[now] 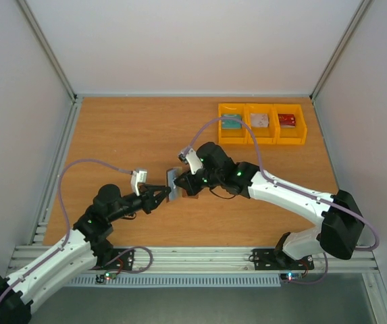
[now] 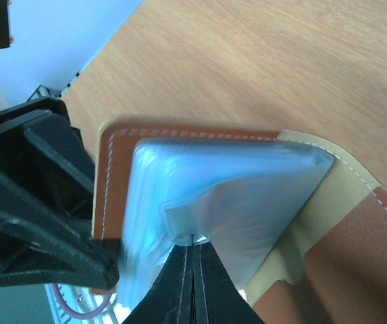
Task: Take the credit cards out of the card holder
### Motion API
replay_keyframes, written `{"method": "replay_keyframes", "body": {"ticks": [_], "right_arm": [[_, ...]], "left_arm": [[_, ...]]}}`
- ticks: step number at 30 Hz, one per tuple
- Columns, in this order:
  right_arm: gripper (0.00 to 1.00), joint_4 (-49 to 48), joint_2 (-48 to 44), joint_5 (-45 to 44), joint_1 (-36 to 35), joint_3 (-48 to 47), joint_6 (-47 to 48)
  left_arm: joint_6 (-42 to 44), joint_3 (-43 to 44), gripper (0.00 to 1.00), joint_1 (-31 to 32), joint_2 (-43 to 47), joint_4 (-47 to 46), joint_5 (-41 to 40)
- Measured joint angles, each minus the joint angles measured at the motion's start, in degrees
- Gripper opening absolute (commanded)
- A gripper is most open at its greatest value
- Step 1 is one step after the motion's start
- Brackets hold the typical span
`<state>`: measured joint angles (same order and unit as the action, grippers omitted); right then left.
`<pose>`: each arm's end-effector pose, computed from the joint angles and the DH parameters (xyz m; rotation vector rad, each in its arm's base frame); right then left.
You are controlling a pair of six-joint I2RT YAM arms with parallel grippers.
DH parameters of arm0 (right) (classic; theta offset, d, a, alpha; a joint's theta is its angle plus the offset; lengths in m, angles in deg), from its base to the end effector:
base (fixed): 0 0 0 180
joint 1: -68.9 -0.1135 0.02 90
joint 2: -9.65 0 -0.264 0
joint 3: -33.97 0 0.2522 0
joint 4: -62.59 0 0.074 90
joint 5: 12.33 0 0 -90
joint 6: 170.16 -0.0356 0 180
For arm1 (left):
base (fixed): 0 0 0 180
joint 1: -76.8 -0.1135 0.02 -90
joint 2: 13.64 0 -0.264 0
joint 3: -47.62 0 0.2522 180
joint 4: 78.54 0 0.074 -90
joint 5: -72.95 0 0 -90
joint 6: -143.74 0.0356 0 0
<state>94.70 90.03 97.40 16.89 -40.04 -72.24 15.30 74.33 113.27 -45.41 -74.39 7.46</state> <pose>0.1818 0.2523 0.2789 -1.3221 1.9050 0.7910 0.1133 -0.1021 0.2132 0.3149 1.8846 -1.2963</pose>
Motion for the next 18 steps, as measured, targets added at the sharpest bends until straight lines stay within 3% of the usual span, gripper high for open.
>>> {"method": "replay_keyframes", "body": {"ticks": [8, 13, 18], "right_arm": [[0.01, 0.1, -0.6, 2.8, 0.0, 0.6, 0.9], [0.01, 0.9, -1.5, 3.7, 0.0, 0.5, 2.3], [0.01, 2.5, -3.3, 3.3, 0.1, 0.5, 3.4]], "left_arm": [[0.2, 0.0, 0.23, 0.3, -0.3, 0.4, -3.2], [0.5, 0.0, 0.02, 0.3, -0.7, 0.4, -3.6], [0.9, 0.1, 0.0, 0.3, -0.8, 0.4, -3.8]]}}
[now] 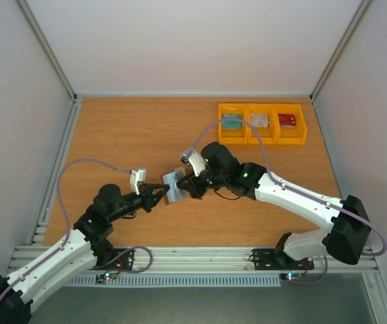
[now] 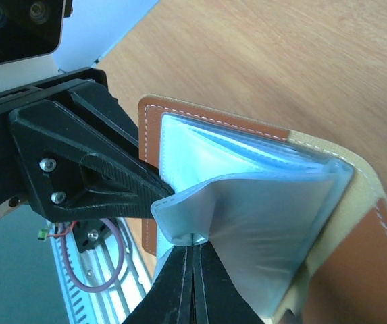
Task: Take the credit cards out of the card holder
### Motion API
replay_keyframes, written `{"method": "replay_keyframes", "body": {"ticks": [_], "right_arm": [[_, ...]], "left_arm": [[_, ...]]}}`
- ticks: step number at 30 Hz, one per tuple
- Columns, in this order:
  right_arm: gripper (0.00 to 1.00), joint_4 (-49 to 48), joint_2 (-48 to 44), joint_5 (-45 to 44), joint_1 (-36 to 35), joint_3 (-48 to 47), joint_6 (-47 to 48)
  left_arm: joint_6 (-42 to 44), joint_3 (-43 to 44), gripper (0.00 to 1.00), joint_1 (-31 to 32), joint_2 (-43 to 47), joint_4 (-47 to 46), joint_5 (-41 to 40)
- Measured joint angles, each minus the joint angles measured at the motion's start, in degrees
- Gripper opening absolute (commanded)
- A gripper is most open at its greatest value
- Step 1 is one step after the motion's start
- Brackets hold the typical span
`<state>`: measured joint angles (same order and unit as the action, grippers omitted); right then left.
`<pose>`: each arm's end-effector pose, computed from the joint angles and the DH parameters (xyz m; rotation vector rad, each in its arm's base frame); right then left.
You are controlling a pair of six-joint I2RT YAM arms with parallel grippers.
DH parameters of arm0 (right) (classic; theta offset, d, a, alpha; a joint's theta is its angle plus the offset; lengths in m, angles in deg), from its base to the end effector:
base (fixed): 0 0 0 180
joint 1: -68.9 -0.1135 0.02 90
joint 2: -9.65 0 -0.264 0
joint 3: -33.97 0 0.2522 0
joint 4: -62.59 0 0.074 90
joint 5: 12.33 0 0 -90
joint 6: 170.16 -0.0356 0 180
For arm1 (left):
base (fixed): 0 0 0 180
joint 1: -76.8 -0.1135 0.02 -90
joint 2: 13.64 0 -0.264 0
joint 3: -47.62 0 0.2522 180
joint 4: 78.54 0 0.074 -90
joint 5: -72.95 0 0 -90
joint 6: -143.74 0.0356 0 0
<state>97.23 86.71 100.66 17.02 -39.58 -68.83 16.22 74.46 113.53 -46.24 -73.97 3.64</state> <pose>0.1721 0.2419 0.2894 -1.3955 1.8351 0.8241 0.1160 -0.1022 0.2112 0.2754 1.8961 -1.2293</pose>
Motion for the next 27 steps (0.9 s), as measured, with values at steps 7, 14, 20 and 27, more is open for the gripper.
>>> {"method": "replay_keyframes", "body": {"ticks": [7, 14, 20, 27], "right_arm": [[0.01, 4.7, -3.2, -6.1, 1.6, 0.2, 1.4], [0.23, 9.9, -4.7, -12.6, 4.2, 0.4, 1.4], [0.39, 12.0, -4.1, -13.6, 4.4, 0.0, 1.9], [0.39, 15.9, -1.7, -14.7, 2.5, -4.3, 3.0]], "left_arm": [[0.1, 0.0, 0.0, 0.0, 0.0, 0.0, 0.0], [0.6, 0.0, 0.0, 0.0, 0.0, 0.1, -0.6], [1.4, 0.0, 0.0, 0.0, 0.0, 2.7, -2.1], [2.3, 0.0, 0.0, 0.0, 0.0, 4.5, -4.7]]}}
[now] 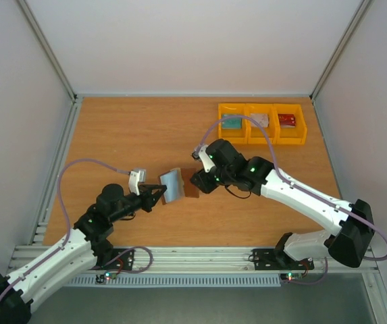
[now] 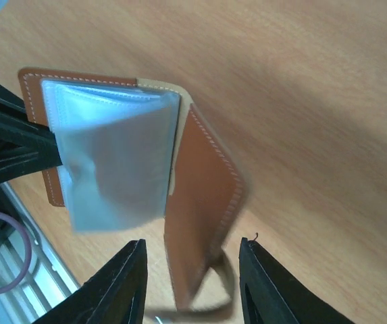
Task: Take the credit cards out of the card holder
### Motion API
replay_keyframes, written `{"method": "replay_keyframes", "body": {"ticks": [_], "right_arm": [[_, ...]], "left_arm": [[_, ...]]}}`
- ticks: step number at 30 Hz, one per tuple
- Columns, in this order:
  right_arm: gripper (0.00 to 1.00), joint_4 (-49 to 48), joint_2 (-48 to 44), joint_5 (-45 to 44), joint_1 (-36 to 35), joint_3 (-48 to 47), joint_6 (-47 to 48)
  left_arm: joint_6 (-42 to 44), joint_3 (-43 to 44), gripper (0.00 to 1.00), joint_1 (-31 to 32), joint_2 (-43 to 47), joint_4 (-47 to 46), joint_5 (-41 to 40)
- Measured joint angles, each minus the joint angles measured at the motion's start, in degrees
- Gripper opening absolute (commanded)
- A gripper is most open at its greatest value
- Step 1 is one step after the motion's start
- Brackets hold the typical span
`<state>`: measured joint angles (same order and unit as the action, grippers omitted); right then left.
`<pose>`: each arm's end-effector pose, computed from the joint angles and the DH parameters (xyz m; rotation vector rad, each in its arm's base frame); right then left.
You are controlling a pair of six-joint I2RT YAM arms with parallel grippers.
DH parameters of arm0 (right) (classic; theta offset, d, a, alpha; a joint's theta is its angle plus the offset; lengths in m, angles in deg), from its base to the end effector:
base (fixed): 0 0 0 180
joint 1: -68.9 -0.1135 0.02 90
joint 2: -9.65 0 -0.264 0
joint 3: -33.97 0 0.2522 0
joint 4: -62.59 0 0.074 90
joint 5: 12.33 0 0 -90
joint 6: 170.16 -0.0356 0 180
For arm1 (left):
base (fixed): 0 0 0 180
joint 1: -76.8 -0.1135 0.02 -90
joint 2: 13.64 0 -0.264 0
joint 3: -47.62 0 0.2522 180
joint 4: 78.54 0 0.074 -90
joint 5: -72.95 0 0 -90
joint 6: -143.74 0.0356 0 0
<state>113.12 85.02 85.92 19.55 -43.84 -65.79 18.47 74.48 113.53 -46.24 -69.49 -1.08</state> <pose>0.1774 0.2144 0.2984 -1.3497 2.0436 0.4502 0.1169 -0.0995 0.2029 0.2370 1.9598 -1.1113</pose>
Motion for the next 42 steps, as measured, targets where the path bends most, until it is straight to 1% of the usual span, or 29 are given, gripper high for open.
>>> {"method": "replay_keyframes", "body": {"ticks": [6, 11, 14, 17, 21, 25, 28, 33, 38, 42], "right_arm": [[0.37, 3.1, -3.4, -3.1, -0.2, -2.1, 0.3], [0.35, 2.7, -5.6, -1.9, -2.2, -4.8, -0.3], [0.34, -0.3, -5.3, 0.8, -5.8, -4.8, -1.5], [0.32, -5.9, -3.2, 4.3, -8.9, -4.4, -3.3], [0.32, -13.2, 0.6, 8.4, -10.1, -2.7, -6.6], [0.31, -17.8, 4.2, 9.6, -10.1, -0.9, -9.2], [0.3, -18.7, 5.4, 8.6, -10.1, 0.5, -10.7], [0.28, -17.6, 6.1, 3.2, -10.0, 0.6, -12.1], [0.28, -16.0, 6.0, -0.9, -7.9, 1.2, -13.1], [0.29, -14.1, 6.0, -2.3, -6.1, 1.7, -13.1]], "left_arm": [[1.2, 0.0, 0.0, 0.0, 0.4, 1.9, -2.5], [1.3, 0.0, 0.0, 0.0, 0.5, 1.9, -2.8], [1.2, 0.0, 0.0, 0.0, 0.3, 1.9, -2.4], [1.2, 0.0, 0.0, 0.0, -0.2, 1.9, -2.3], [1.2, 0.0, 0.0, 0.0, -0.8, 1.9, -2.2], [1.2, 0.0, 0.0, 0.0, -0.8, 1.9, -2.1], [1.2, 0.0, 0.0, 0.0, -0.8, 1.8, -1.8], [1.2, 0.0, 0.0, 0.0, -0.8, 1.5, -1.3], [1.2, 0.0, 0.0, 0.0, -0.8, 1.5, -0.8], [1.2, 0.0, 0.0, 0.0, -0.8, 1.4, -0.7]]}}
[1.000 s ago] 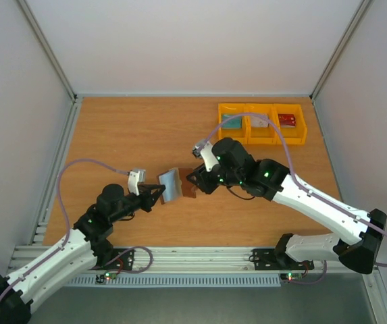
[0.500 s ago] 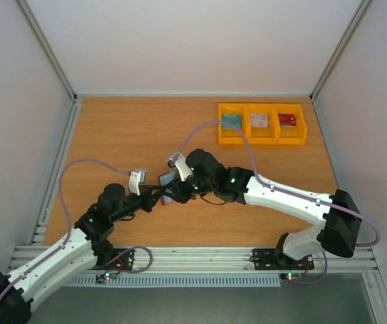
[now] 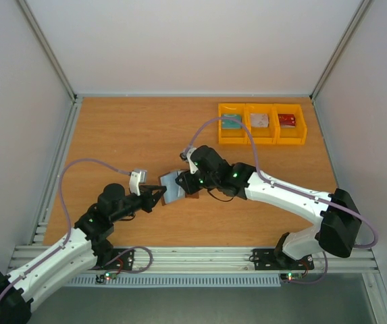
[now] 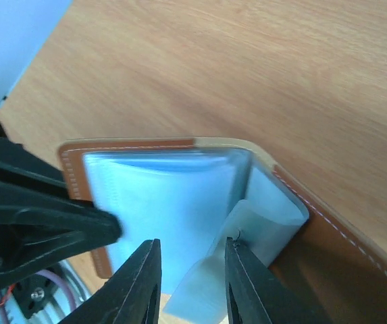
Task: Take the credit cards out of the card holder
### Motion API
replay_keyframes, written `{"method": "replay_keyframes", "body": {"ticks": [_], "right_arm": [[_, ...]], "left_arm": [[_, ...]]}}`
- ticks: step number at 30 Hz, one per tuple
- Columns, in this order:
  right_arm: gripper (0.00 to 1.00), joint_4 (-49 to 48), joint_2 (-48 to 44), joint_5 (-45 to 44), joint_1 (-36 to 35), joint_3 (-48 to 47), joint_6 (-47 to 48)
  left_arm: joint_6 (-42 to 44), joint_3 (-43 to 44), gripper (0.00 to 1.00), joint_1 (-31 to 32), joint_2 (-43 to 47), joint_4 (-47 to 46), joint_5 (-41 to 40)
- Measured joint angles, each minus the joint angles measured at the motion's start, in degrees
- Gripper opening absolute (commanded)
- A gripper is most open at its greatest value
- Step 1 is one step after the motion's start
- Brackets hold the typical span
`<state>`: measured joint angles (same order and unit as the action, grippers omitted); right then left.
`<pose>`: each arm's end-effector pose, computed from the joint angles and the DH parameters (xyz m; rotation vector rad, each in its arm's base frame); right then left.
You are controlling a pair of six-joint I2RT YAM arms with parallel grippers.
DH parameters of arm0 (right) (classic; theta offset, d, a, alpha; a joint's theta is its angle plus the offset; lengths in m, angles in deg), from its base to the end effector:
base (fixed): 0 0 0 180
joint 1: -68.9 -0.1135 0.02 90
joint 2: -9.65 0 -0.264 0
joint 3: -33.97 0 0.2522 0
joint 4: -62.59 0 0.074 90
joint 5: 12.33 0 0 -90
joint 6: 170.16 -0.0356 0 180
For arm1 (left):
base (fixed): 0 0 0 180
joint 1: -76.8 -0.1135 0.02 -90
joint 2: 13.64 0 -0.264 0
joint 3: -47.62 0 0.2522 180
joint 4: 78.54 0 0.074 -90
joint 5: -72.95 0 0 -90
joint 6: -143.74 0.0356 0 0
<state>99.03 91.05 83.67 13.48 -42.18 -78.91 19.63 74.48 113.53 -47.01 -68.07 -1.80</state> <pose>0.1748 0.2601 0.2787 -1.1735 2.0590 0.5943 0.1176 -0.0994 0.1985 0.2436 1.9929 -1.0751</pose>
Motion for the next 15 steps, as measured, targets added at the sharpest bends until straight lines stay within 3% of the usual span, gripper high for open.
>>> {"method": "replay_keyframes", "body": {"ticks": [3, 10, 15], "right_arm": [[0.3, 1.7, 0.0, -1.3, 1.1, 0.0, 0.2], [0.54, 5.7, 1.1, -0.9, -0.1, -2.0, 4.7], [0.62, 3.0, 3.4, 3.0, -3.5, -2.9, 7.9]], "left_arm": [[-0.1, 0.0, 0.0, 0.0, 0.0, 0.0, 0.2], [-0.2, 0.0, 0.0, 0.0, 0.5, -0.1, 0.4], [-0.2, 0.0, 0.0, 0.0, 0.9, -0.5, 1.3]]}}
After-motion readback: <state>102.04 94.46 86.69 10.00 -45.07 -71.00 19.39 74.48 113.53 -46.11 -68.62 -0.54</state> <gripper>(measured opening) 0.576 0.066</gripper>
